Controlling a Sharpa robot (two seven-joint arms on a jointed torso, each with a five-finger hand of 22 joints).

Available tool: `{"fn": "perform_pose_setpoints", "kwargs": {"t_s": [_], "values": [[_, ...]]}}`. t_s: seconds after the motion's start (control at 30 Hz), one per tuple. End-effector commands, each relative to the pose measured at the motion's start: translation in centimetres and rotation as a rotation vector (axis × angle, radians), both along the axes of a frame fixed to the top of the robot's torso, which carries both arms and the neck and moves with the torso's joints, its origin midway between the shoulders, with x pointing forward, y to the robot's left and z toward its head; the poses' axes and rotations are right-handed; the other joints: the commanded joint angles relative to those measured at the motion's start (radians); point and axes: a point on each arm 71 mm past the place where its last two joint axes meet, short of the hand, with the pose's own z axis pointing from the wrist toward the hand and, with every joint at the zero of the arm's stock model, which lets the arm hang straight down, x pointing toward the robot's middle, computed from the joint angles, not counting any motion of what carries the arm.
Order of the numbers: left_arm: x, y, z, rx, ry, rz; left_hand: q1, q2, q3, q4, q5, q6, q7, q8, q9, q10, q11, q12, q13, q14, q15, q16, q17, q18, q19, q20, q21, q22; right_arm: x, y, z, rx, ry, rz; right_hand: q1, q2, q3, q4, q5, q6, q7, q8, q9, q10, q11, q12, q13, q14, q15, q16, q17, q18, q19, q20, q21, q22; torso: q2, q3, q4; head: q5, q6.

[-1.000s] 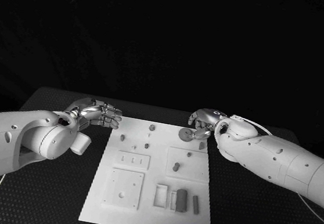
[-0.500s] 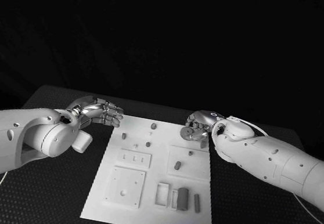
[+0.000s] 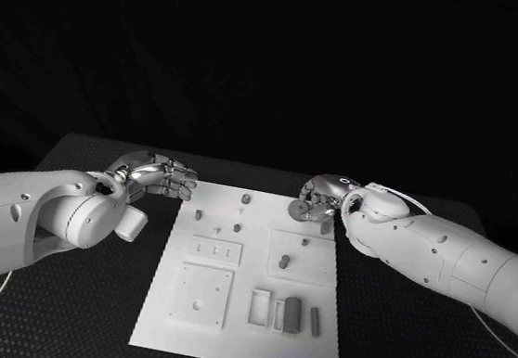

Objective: Assemble the parts on the task board

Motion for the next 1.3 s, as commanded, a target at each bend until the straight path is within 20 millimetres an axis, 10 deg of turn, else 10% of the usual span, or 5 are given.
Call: {"fn": "perform_pose_setpoints", "kwargs": {"t_s": [0.03,1.3], "values": [[0.0,-0.2,0.1,-0.004,-0.008,-0.015,0.003,-0.008,-0.006,-0.001,-0.004,-0.002,0.001,-0.001,0.0,-0.001,0.003,-0.004,0.001,0.004,0.001,-0.004,0.002,0.016,0.008,-0.001,-0.005,0.002,-0.1,0.0,-0.2,-0.003,0.027,0.014,0.002,0.017,0.0,-0.011,-0.005,0.013,0.006,0.005,0.0,-0.009,0.0,0.007,-0.002,-0.006,-0.002,0.006,-0.002,0.015,-0.005,-0.004,0.005,0.019,0.0,0.0,-0.0002,0.0,-0.001],[-0.1,-0.2,0.1,-0.001,-0.006,-0.016,0.004,-0.009,-0.005,-0.001,-0.004,-0.004,0.002,-0.003,-0.001,-0.003,0.004,-0.007,0.002,0.004,0.001,-0.007,0.004,0.016,0.007,-0.001,-0.007,0.002,-0.4,0.7,-2.2,-0.099,0.016,0.028,-0.018,0.011,0.004,-0.023,-0.005,0.046,0.018,0.017,-0.005,-0.018,0.011,0.044,-0.03,-0.007,0.009,0.02,-0.011,0.015,-0.004,-0.004,0.013,0.017,0.0,-0.0003,-0.0001,-0.002,-0.017]]}}
